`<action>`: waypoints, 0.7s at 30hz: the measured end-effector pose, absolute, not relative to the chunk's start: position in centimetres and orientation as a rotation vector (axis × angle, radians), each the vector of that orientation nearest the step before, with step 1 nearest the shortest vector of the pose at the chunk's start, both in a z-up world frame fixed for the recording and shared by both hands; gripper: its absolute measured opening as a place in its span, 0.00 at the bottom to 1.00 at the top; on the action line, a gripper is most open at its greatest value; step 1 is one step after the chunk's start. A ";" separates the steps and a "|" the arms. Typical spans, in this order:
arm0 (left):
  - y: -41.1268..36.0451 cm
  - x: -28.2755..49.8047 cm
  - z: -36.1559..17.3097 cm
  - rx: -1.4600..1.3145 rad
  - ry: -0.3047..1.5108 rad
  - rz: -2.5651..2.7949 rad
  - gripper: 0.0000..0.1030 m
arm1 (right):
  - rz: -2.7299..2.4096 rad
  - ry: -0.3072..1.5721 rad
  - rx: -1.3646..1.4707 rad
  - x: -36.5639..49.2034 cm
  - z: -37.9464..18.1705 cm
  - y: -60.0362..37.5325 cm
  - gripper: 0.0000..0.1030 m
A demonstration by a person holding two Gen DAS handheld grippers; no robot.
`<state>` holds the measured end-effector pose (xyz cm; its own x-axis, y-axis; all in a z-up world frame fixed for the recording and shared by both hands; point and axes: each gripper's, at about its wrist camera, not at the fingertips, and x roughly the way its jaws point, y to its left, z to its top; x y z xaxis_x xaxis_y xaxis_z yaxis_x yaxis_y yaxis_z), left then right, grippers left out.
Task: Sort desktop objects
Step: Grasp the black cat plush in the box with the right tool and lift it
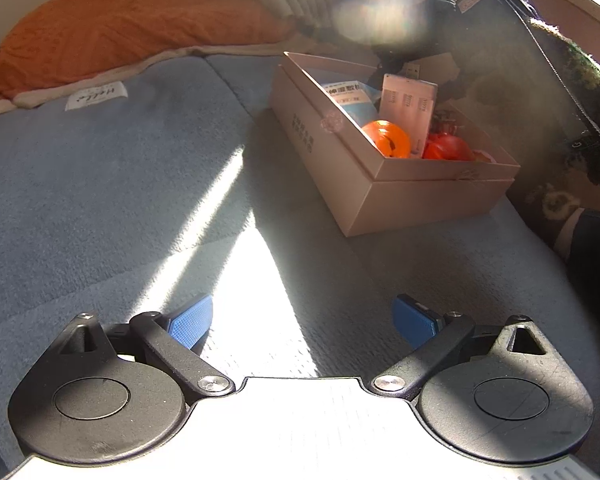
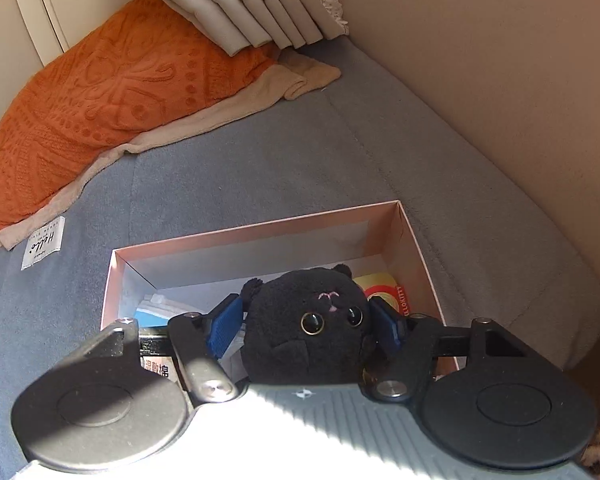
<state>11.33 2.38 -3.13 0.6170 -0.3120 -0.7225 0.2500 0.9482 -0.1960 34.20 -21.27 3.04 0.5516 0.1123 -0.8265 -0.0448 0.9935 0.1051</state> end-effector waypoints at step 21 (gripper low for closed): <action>2.3 11.3 -3.3 -0.078 0.855 -0.333 0.97 | 0.105 0.940 0.443 34.2 4.5 -27.1 0.60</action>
